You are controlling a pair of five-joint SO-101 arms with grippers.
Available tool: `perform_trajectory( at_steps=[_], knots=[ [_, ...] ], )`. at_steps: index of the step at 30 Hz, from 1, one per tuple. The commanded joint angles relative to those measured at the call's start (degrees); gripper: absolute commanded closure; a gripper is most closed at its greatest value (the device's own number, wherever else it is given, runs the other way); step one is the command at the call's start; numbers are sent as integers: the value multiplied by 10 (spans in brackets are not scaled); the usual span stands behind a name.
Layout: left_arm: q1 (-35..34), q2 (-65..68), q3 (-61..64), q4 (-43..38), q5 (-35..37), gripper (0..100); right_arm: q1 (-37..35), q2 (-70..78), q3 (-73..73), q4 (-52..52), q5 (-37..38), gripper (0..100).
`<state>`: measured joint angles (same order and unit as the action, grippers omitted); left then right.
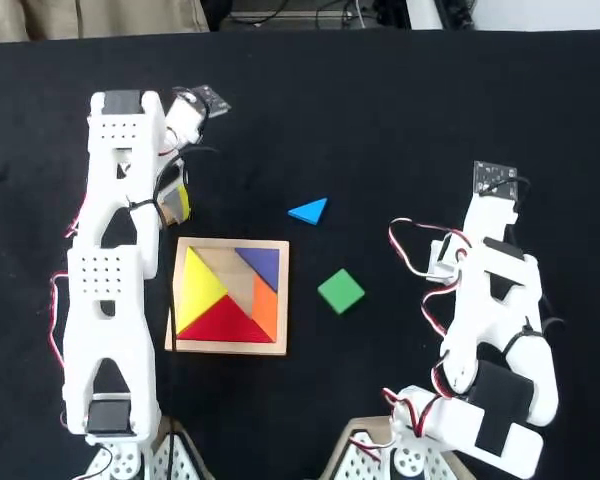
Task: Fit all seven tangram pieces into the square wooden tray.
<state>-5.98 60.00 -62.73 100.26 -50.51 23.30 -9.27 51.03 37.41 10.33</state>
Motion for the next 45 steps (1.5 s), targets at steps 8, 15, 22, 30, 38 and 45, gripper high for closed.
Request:
perform_trajectory(
  at_steps=[8,15,22,30,38,45],
  knots=[
    [0,-2,-17,4,-46,766,-11,-7,-8,-4,1,847],
    [-14,-2,30,4,-86,769,-11,-7,-8,-4,1,847],
    [-13,-1,31,4,-86,769,-11,-7,-8,-4,1,847],
    [-3,26,29,-16,-85,770,-11,-6,-8,-4,0,847],
    [-4,46,-1,-11,-84,770,-11,-6,-8,-5,0,847],
    [11,47,-4,-11,-85,895,-11,-6,-8,-5,0,847]
  ],
)
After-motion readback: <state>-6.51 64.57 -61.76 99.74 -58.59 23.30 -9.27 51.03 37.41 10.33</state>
